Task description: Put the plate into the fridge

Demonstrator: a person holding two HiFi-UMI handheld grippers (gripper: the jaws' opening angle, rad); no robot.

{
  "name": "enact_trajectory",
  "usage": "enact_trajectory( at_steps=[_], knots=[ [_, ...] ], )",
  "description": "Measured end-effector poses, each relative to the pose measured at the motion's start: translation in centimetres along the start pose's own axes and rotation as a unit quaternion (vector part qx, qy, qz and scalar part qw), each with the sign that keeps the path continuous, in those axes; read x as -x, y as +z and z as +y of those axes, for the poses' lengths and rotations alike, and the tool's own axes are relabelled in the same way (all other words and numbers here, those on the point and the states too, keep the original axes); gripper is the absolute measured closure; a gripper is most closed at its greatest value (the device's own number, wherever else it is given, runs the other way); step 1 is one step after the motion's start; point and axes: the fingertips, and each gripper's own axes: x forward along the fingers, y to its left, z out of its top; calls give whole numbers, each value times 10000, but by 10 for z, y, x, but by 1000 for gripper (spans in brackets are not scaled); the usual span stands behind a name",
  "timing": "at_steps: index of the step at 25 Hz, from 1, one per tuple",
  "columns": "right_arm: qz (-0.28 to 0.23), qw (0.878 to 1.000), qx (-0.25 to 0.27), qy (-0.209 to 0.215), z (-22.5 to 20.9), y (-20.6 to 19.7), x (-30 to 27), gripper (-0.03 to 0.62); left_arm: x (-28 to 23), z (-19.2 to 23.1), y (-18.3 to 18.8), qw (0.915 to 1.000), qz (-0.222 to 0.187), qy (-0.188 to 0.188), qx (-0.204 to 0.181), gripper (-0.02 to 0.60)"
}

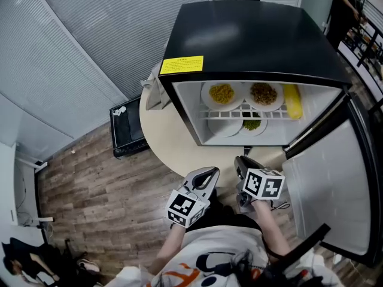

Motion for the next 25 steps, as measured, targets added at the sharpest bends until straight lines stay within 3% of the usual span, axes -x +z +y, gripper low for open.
enact_trajectory(
  at_steps=[15, 25],
  knots=[
    [29, 9999, 83, 106, 13, -36, 33, 526, 28, -40, -16, 9996, 270, 58, -51, 569],
    [-270, 9994, -39, -198, 30, -60, 53, 536, 57, -54, -28, 9985, 289, -432, -185, 569]
  ],
)
